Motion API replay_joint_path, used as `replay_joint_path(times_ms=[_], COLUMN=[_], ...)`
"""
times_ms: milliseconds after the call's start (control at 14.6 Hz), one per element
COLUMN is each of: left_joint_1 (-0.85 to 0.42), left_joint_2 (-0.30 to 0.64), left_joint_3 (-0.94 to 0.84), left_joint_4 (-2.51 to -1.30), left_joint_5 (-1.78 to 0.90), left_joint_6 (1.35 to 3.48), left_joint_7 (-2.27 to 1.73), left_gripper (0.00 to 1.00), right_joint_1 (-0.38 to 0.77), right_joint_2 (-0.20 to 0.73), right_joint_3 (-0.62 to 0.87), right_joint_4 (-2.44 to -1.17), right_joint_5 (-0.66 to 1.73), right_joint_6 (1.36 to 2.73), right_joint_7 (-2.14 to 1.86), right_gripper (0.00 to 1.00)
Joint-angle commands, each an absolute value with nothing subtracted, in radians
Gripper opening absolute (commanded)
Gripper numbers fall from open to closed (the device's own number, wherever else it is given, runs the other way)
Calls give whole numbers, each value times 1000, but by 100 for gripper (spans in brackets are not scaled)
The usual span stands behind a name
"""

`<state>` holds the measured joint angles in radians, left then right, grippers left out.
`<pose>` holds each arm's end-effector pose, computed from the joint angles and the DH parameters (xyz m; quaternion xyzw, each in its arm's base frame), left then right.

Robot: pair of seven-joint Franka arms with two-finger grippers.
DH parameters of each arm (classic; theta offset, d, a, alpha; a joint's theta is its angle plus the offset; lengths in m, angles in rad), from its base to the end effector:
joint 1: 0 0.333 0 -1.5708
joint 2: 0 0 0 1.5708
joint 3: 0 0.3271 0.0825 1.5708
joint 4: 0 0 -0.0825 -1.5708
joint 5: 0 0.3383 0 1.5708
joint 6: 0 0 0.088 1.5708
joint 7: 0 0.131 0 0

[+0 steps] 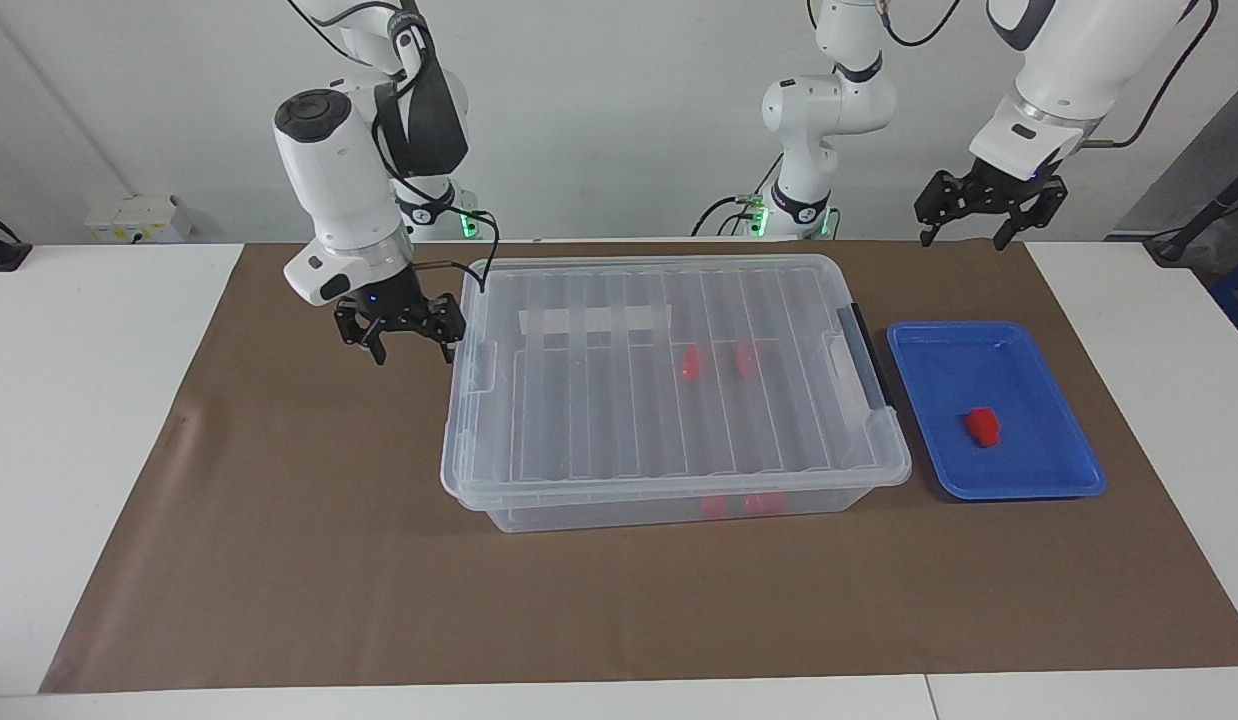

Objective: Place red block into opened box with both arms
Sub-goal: 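Reach the right gripper to the lid edge nearest it, then slide the lid open with the right gripper while the left gripper grasps the block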

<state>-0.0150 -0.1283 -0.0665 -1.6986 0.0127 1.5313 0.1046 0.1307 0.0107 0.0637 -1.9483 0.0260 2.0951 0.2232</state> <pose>0.4596 -0.0380 0.6162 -0.9955 0.0924 0.0198 0.0104 0.5249 0.1051 0.4897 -0.9974 0.0201 -0.0640 0.0258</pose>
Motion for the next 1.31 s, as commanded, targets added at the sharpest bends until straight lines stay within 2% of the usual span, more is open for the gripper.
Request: replay_joint_path(times_ms=[0, 412, 481, 687, 824, 1237], left_joint_1=[-28, -29, -28, 12, 49, 266], left_joint_2=[-130, -141, -144, -179, -135, -14], left_joint_3=[-60, -61, -58, -48, -48, -46], left_joint_4=[-1697, -1715, -1741, -1885, -1887, -1884], left_joint_5=[21, 21, 21, 20, 21, 20], left_joint_6=[1525, 1525, 1558, 1829, 1868, 1992], left_joint_7=[103, 98, 101, 104, 135, 414], left_gripper=[100, 100, 100, 100, 100, 100], right_joint_1=[149, 164, 158, 144, 127, 29], right_joint_2=[34, 49, 49, 49, 46, 37], right_joint_3=[64, 63, 63, 63, 63, 63], right_joint_4=[-1957, -1968, -1968, -1968, -1968, -1970], right_joint_5=[43, 43, 43, 43, 43, 43], right_joint_6=[2152, 2151, 2148, 2140, 2112, 2068], right_joint_7=[238, 236, 230, 233, 226, 186], right_gripper=[98, 98, 98, 98, 99, 100])
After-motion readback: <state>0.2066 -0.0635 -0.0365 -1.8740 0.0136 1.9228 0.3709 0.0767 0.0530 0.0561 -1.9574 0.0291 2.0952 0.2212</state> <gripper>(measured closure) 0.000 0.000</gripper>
